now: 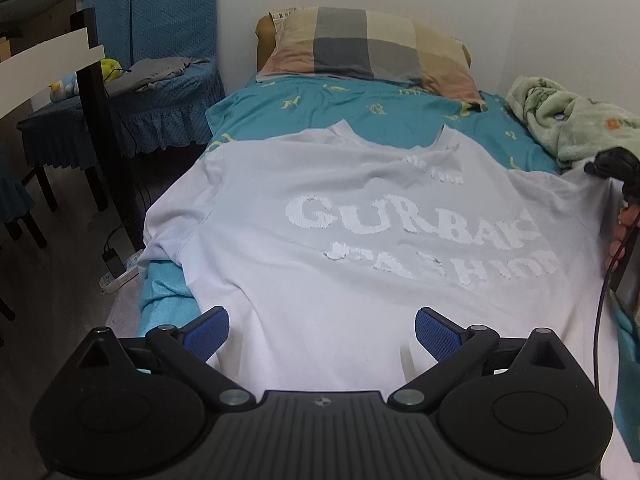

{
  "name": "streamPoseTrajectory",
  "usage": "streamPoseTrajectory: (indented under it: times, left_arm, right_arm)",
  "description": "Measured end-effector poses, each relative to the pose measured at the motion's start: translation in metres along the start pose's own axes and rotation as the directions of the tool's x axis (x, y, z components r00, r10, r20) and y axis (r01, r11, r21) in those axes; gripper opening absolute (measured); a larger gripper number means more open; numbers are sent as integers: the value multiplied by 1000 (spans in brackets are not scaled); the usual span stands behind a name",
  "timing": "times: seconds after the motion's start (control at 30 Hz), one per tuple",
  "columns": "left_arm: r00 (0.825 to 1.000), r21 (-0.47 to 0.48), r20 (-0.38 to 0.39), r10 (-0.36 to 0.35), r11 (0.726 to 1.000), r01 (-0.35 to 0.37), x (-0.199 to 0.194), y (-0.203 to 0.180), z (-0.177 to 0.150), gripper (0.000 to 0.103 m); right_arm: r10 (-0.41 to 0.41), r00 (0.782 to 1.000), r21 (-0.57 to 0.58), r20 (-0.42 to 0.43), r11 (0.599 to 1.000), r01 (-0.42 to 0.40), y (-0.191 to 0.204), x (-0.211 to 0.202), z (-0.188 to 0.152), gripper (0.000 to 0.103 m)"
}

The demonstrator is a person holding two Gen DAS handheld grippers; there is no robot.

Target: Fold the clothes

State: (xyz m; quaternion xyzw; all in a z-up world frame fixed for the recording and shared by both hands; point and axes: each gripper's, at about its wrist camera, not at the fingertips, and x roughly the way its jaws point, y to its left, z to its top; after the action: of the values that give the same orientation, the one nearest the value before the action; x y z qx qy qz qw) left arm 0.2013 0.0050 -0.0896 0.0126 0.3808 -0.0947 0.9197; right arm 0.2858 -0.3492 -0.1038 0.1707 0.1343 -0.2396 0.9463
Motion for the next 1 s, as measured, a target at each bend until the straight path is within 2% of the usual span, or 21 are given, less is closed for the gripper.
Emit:
streamPoseTrajectory:
  times: [0.1, 0.2, 0.3, 0.43, 0.53, 0.6, 0.63, 0.67, 0.7, 0.73, 0.77, 0.8, 1.0]
  left_arm:
    - [1000, -22, 14, 2, 1000, -2, -6, 6, 3, 101]
    - [1000, -49, 27, 10, 999, -8, -11, 16, 5, 101]
    - [999, -82, 43, 30, 996, -26, -17, 30, 6, 101]
    - [997, -131, 54, 47, 991, -40, -19, 50, 4, 101]
    - [998, -164, 43, 41, 986, -34, -14, 61, 3, 101]
    - [999, -175, 39, 33, 984, -25, -11, 63, 3, 101]
    - [999, -180, 37, 28, 983, -21, -9, 64, 3, 101]
    - [999, -186, 35, 24, 982, -17, -8, 65, 3, 101]
    - [999, -184, 35, 21, 983, -14, -7, 64, 3, 101]
    - [999, -180, 37, 19, 984, -12, -7, 62, 3, 101]
    - [999, -175, 39, 16, 985, -9, -7, 60, 3, 101]
    - [999, -171, 41, 14, 985, -7, -8, 59, 3, 101]
    - [998, -186, 48, -43, 981, 52, -27, 45, -6, 101]
  right_arm:
    - [61, 997, -101, 46, 993, -56, 48, -26, 8, 8]
    - [150, 988, -213, 38, 967, -139, 107, -41, -3, 8]
    - [222, 975, -314, -30, 924, -220, 158, -47, -38, 8]
    - [237, 956, -416, -174, 862, -289, 199, -33, -99, 8]
    - [227, 935, -416, -273, 848, -327, 206, -18, -122, 10]
    - [246, 918, -377, -311, 854, -357, 204, -12, -119, 12]
    - [263, 903, -349, -339, 857, -380, 202, -8, -116, 18]
    - [284, 883, -316, -373, 856, -409, 200, -5, -111, 33]
    - [307, 861, -281, -406, 854, -438, 198, -4, -110, 44]
    - [332, 839, -242, -431, 853, -462, 191, -14, -108, 64]
    - [357, 823, -218, -443, 847, -485, 187, -19, -105, 70]
    - [382, 806, -194, -452, 839, -508, 183, -24, -101, 70]
    - [436, 785, -176, -439, 816, -551, 156, -88, -53, 70]
